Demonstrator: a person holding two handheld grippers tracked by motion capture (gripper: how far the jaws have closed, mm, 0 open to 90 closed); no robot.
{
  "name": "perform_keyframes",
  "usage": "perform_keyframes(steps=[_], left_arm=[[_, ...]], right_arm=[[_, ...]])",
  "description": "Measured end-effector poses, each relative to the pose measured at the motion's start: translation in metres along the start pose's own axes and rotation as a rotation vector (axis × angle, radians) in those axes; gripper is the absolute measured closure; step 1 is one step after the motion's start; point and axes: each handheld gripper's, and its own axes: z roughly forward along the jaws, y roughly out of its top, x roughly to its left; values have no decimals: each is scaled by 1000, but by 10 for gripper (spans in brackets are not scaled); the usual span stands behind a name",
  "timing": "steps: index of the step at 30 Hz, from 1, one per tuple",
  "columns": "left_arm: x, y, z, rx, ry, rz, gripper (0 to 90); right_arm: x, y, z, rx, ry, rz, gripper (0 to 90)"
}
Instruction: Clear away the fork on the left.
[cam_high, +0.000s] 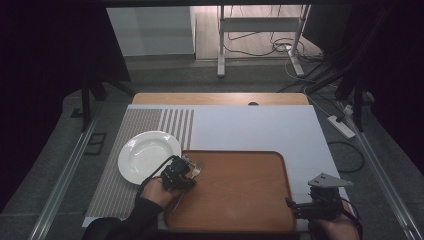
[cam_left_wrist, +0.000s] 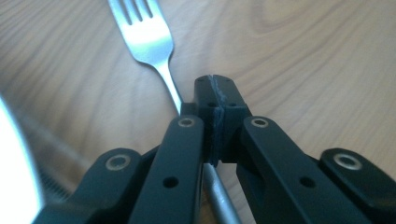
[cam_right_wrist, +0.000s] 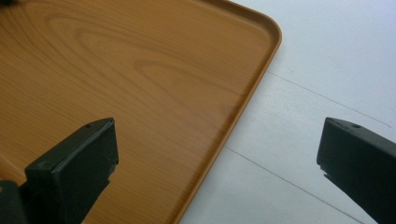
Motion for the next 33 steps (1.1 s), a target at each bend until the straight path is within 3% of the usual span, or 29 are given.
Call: perform_keyframes(steps=[7,16,22,33], left_arm=[[14,-7,-5,-1,16,-45,893],[22,-11,-7,5,16,-68,893],[19,-9,-12,-49,-7,-42,890],[12,-10,-27,-155,7,38,685]], right_arm=[[0,0,0,3,0,-2,0],[0,0,1,6,0,-3,0],[0,0,1,7,2,-4,0],[0,1,1,9,3,-3,0]])
